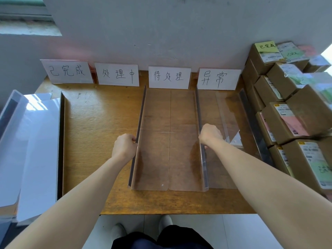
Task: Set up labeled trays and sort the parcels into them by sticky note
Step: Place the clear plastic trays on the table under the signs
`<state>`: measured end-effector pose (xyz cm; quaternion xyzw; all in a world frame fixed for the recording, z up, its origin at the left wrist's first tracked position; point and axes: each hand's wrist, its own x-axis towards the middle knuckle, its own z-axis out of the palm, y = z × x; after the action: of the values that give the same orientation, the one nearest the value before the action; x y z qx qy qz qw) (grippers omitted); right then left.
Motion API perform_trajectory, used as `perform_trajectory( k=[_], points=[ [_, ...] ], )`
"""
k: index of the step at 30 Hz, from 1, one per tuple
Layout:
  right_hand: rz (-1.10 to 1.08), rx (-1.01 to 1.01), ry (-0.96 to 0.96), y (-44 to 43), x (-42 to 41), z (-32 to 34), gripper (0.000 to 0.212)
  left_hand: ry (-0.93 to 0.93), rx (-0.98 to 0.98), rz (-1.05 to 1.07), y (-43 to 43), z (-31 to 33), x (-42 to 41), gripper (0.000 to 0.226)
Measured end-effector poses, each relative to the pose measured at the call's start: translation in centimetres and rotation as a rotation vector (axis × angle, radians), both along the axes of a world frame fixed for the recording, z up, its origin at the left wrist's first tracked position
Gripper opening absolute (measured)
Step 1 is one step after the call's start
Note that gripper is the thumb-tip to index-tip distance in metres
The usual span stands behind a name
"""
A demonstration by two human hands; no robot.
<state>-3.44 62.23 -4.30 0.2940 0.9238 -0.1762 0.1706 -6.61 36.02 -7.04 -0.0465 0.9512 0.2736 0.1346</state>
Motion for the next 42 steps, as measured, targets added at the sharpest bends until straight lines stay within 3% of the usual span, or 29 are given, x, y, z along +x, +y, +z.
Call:
perform_trajectory(
  k=[16,21,28,36,42],
  points=[
    [0.123,0.104,-0.059,-0.6,0.3,0.8,0.015,-0.009,-0.038,-0.027,-0.2,0.1,0.3,0.029],
    [0.220,0.177,0.074,-1.3,-0.3,2.6,0.011,0.029,-0.136,-0.074,-0.1,1.9,-0.2,0.037],
    [0.492,0.185,0.487,-6.2,-2.7,10.5,0.032,0.504,-0.086,-0.186,0.8,10.8,-1.5,0.034],
    [0.674,0.206,0.991,-13.6,-2.3,22.5,0.029,1.085,-0.088,-0.202,-3.5,24.0,-0.2,0.029],
    [0.754,0.234,1.255,-20.7,-0.6,27.2,0.036,1.317,-0.212,-0.202,-9.1,28.9,2.0,0.031]
  ],
)
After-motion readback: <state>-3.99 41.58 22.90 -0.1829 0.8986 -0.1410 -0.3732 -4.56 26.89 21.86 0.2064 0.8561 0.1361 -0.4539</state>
